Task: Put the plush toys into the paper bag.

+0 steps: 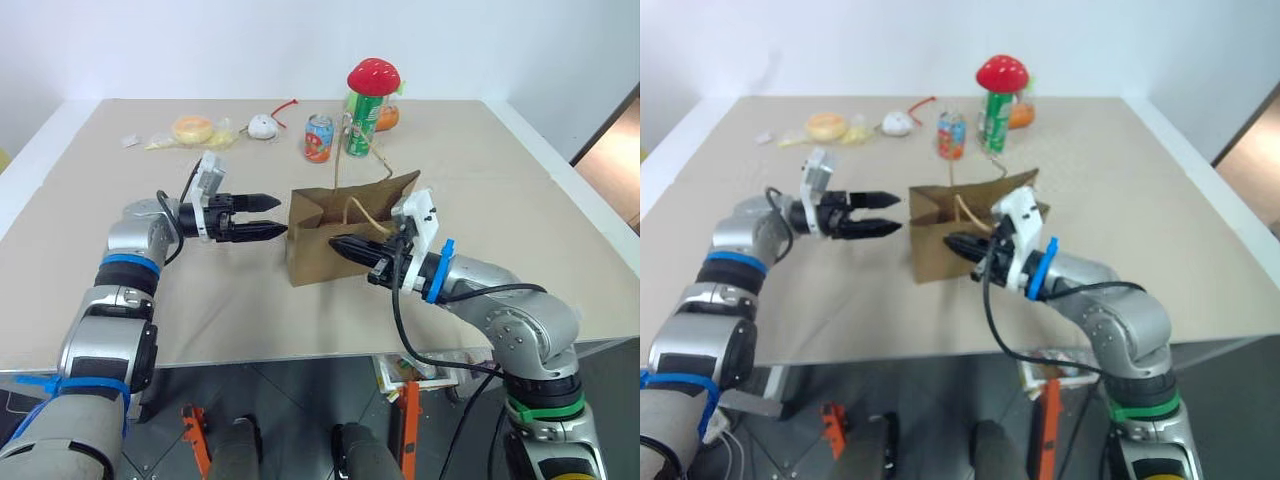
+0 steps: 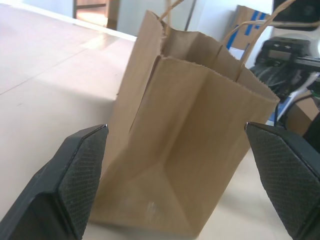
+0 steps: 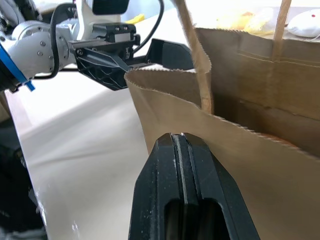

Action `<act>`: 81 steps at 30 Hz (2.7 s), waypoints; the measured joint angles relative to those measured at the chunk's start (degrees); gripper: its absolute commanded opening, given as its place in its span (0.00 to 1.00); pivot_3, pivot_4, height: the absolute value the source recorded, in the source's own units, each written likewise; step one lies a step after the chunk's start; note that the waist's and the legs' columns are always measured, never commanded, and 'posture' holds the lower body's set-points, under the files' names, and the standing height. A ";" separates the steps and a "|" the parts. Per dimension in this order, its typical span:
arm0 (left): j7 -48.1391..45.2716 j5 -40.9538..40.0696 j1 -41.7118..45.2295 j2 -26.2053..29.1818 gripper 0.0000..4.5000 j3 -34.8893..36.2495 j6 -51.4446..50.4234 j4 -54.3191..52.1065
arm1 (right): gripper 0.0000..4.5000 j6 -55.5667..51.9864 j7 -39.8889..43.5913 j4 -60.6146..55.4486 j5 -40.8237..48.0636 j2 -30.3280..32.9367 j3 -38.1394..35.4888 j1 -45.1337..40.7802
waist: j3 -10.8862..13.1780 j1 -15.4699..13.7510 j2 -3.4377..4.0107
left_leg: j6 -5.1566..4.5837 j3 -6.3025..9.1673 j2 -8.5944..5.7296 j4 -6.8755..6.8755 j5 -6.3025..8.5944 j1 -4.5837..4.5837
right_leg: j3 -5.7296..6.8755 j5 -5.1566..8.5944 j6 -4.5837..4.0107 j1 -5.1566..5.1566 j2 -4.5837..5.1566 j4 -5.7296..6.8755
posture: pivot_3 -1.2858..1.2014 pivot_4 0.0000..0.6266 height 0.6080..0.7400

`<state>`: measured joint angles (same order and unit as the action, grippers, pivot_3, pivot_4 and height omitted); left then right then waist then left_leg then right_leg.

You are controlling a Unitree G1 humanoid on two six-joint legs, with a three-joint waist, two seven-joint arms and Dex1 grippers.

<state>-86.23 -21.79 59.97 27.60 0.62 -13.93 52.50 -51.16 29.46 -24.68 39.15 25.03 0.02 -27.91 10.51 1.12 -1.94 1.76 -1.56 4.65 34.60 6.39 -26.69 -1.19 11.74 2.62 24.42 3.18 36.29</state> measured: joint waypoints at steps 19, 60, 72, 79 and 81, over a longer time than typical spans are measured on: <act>-2.73 4.37 6.17 -4.86 1.00 0.29 1.11 9.63 | 0.02 -0.48 -3.17 -1.14 0.06 -0.65 0.19 -0.14 | 0.00 -0.09 0.00 | -0.01 0.01 0.01 0.01 0.00 -0.06 | 0.00 0.01 0.00 0.05 -0.02 0.03 | 0.52 0.24 1.00; -5.58 2.63 3.21 -4.13 1.00 -2.29 -4.58 3.17 | 0.02 -2.05 -1.20 -0.13 1.64 0.71 -1.93 -2.00 | 0.00 -0.05 0.00 | -0.02 0.02 0.01 0.01 -0.01 -0.07 | 0.00 0.05 -0.03 0.07 -0.02 0.10 | 0.52 0.24 1.00; -5.61 2.64 3.22 -3.67 1.00 -2.29 -3.45 3.24 | 0.02 0.69 -4.36 10.20 -10.44 0.08 6.30 -5.77 | 0.00 0.00 0.00 | -0.05 0.02 0.02 0.05 -0.03 -0.07 | 0.00 -0.01 -0.06 0.15 -0.02 0.16 | 0.52 0.24 1.00; -5.61 2.71 3.23 -3.73 1.00 -2.30 -3.25 3.26 | 0.02 1.86 -5.50 12.53 -12.98 -1.43 5.95 -6.88 | 0.00 0.03 0.00 | -0.04 0.03 0.00 0.02 -0.03 -0.16 | 0.00 -0.03 0.09 0.22 -0.03 0.23 | 0.52 0.24 1.00; -5.61 2.84 3.22 -4.01 1.00 -2.30 -2.56 3.35 | 0.02 1.86 -5.38 12.50 -12.98 -1.46 5.83 -6.86 | 0.00 0.03 0.00 | -0.04 0.03 0.00 0.02 -0.03 -0.17 | 0.00 -0.03 0.10 0.26 -0.03 0.28 | 0.52 0.24 1.00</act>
<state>-91.84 -18.95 63.19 23.59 -1.68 -16.49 55.85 -49.31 24.08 -12.18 26.17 23.56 5.85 -34.77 10.51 1.15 -1.94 1.72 -1.53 4.66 34.62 6.36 -26.86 -1.19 11.70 2.71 24.68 3.16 36.57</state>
